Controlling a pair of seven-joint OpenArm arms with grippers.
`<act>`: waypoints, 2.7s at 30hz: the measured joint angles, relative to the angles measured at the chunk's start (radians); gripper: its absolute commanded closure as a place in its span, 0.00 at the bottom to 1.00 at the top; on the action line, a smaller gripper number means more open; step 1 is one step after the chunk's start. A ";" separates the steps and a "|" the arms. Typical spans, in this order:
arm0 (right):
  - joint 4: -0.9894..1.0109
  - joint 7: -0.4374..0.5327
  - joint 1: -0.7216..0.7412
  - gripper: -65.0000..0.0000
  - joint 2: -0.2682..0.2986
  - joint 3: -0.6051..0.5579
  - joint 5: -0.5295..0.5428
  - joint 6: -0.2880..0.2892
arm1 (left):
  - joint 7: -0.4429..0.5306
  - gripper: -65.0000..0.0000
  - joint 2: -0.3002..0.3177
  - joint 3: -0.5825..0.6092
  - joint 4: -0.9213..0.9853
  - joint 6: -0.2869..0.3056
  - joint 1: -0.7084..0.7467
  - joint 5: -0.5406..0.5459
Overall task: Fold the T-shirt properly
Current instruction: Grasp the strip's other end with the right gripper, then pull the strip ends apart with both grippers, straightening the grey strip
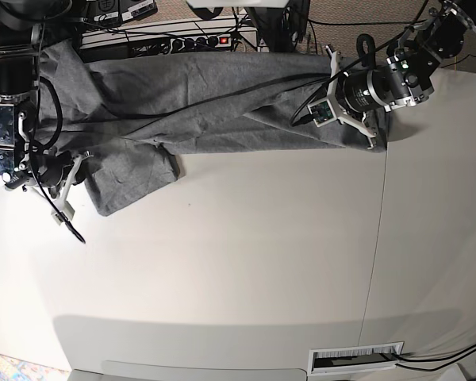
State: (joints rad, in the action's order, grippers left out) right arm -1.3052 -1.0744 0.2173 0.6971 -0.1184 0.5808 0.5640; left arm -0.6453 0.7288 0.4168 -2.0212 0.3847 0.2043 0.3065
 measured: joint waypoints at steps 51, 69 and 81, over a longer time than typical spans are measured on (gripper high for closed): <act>0.053 -0.020 0.028 1.00 -0.113 0.010 -0.032 -0.013 | 0.023 1.00 0.000 0.000 0.000 0.000 0.000 0.000; -0.419 -0.249 -0.154 1.00 -0.037 0.000 0.046 -0.002 | 0.027 1.00 0.000 0.000 0.000 0.000 0.000 0.000; -0.667 -0.253 -0.491 1.00 -0.034 0.404 0.104 -0.002 | 0.027 1.00 0.000 0.000 0.000 0.000 0.000 0.000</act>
State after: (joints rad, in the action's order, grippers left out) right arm -1.9724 -1.3277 -0.2737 0.6636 0.2855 0.6846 0.5621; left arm -0.6186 0.7284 0.4168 -2.0212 0.3847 0.2047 0.3061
